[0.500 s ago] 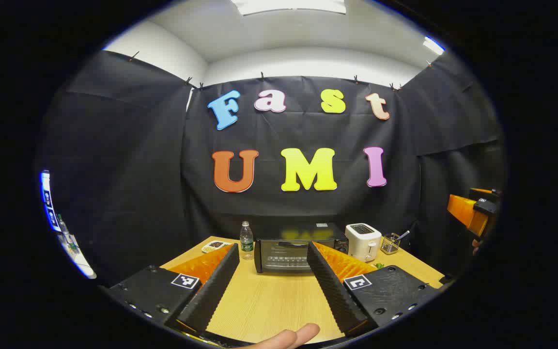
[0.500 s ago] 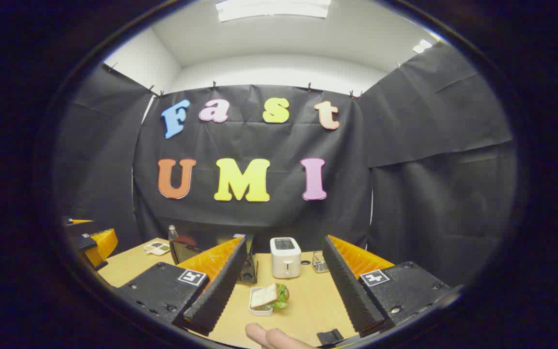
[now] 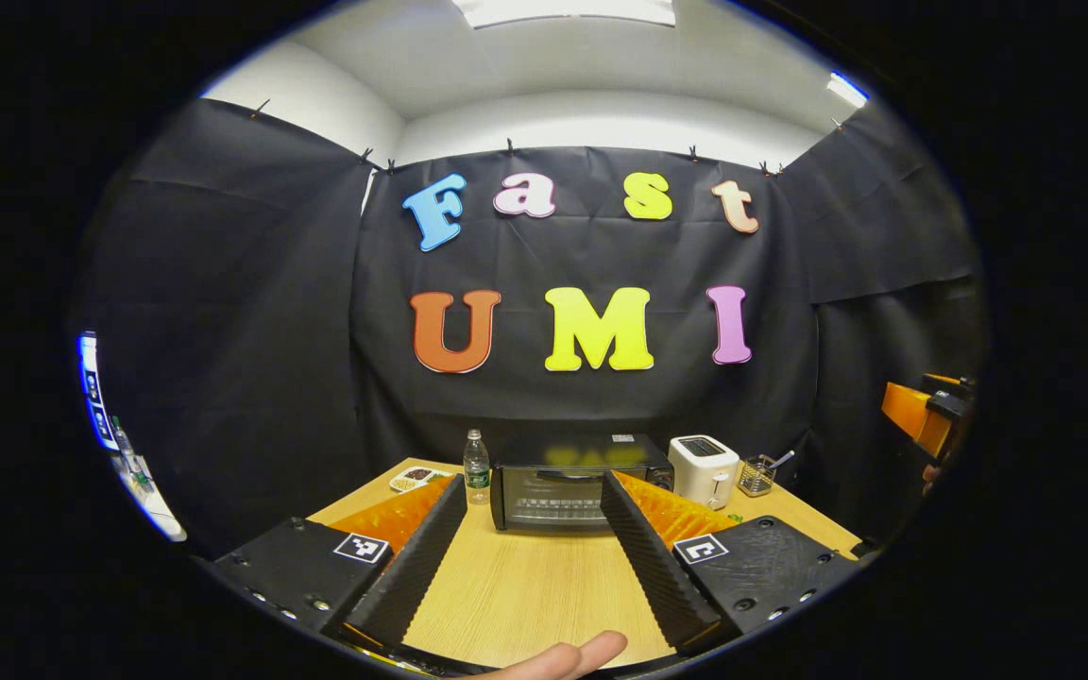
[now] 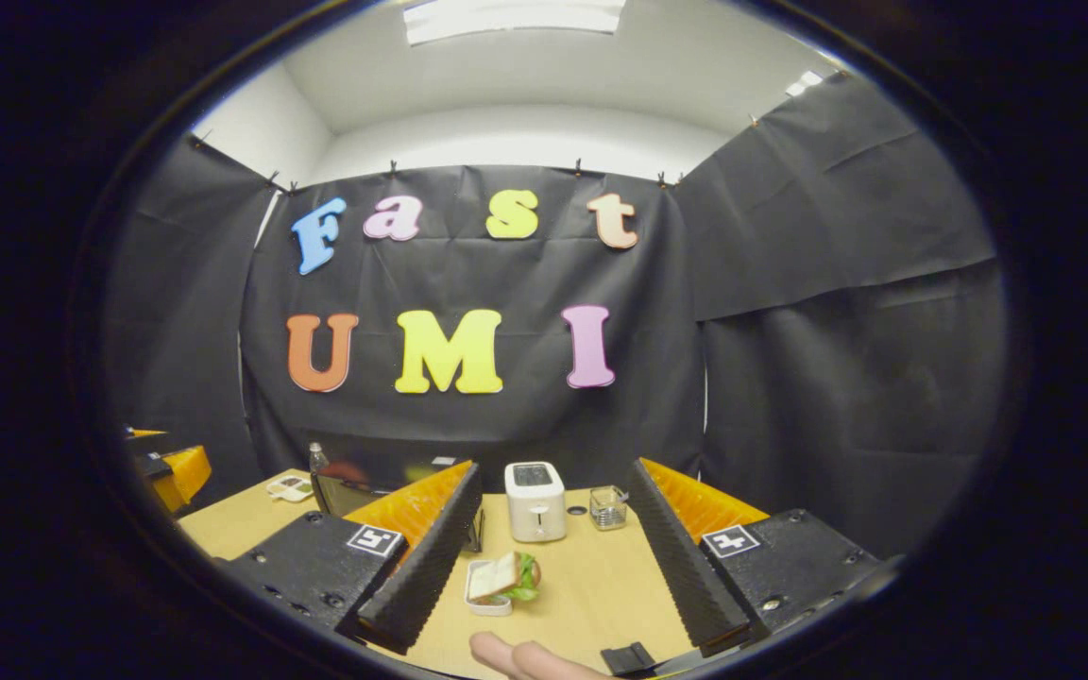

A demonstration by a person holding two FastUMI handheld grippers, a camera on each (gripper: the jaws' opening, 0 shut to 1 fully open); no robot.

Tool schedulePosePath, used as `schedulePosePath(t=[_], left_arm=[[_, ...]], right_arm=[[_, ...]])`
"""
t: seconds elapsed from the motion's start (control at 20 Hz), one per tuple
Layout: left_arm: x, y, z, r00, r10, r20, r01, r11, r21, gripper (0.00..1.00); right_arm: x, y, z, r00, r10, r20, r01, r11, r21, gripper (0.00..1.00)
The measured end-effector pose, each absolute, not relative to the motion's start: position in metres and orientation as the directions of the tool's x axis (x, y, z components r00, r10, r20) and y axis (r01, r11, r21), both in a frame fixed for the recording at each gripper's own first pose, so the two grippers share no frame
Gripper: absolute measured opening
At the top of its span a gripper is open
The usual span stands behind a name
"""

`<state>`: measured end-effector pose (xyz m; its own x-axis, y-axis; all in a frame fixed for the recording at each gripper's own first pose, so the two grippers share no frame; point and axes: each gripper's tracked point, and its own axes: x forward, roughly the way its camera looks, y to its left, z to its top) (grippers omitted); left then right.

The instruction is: Open the electric oven with the left hand, put the food in, and close the electric oven.

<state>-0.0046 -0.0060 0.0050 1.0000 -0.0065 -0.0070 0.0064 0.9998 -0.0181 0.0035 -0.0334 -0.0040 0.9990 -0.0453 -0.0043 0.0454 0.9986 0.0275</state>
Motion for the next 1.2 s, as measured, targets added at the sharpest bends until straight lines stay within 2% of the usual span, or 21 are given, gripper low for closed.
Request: schedulePosePath(t=[0.2,0.25,0.3,0.4,0.45,0.65,0.7,0.8,0.85,0.9,0.95,1.0,1.05,1.15,1.2], left_arm=[[-0.003,-0.008,0.003,1.000,-0.014,-0.014,0.014,1.000,-0.011,0.94],[-0.002,-0.010,0.002,1.000,-0.017,-0.017,0.017,1.000,-0.011,0.94],[-0.002,-0.011,0.001,1.000,-0.019,-0.018,0.019,1.000,-0.013,0.94],[0.002,-0.012,0.001,1.000,-0.027,-0.013,0.027,0.999,-0.019,0.94],[0.003,-0.013,-0.001,1.000,-0.027,-0.015,0.027,0.999,-0.024,0.94],[0.019,-0.016,-0.012,0.999,-0.035,-0.042,0.033,0.998,-0.044,0.94],[0.025,-0.018,-0.014,0.998,-0.042,-0.050,0.039,0.998,-0.049,0.94],[0.041,-0.020,-0.022,0.997,-0.042,-0.070,0.039,0.998,-0.051,0.94],[0.050,-0.021,-0.024,0.996,-0.042,-0.083,0.038,0.998,-0.049,0.94],[0.060,-0.023,-0.026,0.995,-0.044,-0.093,0.039,0.998,-0.045,0.94],[0.073,-0.026,-0.027,0.994,-0.044,-0.099,0.040,0.998,-0.042,0.93],[0.086,-0.028,-0.027,0.993,-0.045,-0.105,0.041,0.998,-0.041,0.93],[0.101,-0.032,-0.028,0.992,-0.054,-0.117,0.050,0.998,-0.041,0.93],[0.134,-0.040,-0.033,0.984,-0.072,-0.161,0.065,0.997,-0.053,0.93],[0.150,-0.044,-0.034,0.980,-0.083,-0.179,0.074,0.996,-0.055,0.93]], right_arm=[[0.004,-0.037,-0.007,0.999,-0.041,-0.004,0.041,0.999,0.032,0.95],[0.005,-0.037,-0.009,0.999,-0.036,-0.005,0.036,0.999,0.035,1.00],[0.006,-0.037,-0.011,0.999,-0.034,-0.007,0.035,0.999,0.038,0.95],[0.007,-0.039,-0.015,1.000,-0.029,-0.009,0.029,0.999,0.046,0.95],[0.008,-0.040,-0.018,1.000,-0.027,-0.012,0.028,0.998,0.050,1.00],[0.016,-0.049,-0.027,0.999,-0.029,-0.021,0.030,0.998,0.062,1.00],[0.018,-0.053,-0.028,0.999,-0.033,-0.018,0.034,0.997,0.063,0.94],[0.025,-0.060,-0.030,0.999,-0.042,-0.013,0.043,0.997,0.066,0.94],[0.029,-0.063,-0.033,0.999,-0.046,-0.013,0.046,0.997,0.068,1.00],[0.033,-0.065,-0.034,0.999,-0.048,-0.015,0.049,0.996,0.069,0.94],[0.039,-0.069,-0.036,0.999,-0.048,-0.018,0.049,0.996,0.072,0.94],[0.043,-0.071,-0.038,0.999,-0.046,-0.021,0.048,0.996,0.075,1.00],[0.047,-0.073,-0.039,0.999,-0.044,-0.024,0.046,0.996,0.078,0.95],[0.055,-0.078,-0.039,0.999,-0.043,-0.024,0.044,0.997,0.071,0.95],[0.058,-0.082,-0.038,0.999,-0.048,-0.020,0.050,0.997,0.067,1.00]])
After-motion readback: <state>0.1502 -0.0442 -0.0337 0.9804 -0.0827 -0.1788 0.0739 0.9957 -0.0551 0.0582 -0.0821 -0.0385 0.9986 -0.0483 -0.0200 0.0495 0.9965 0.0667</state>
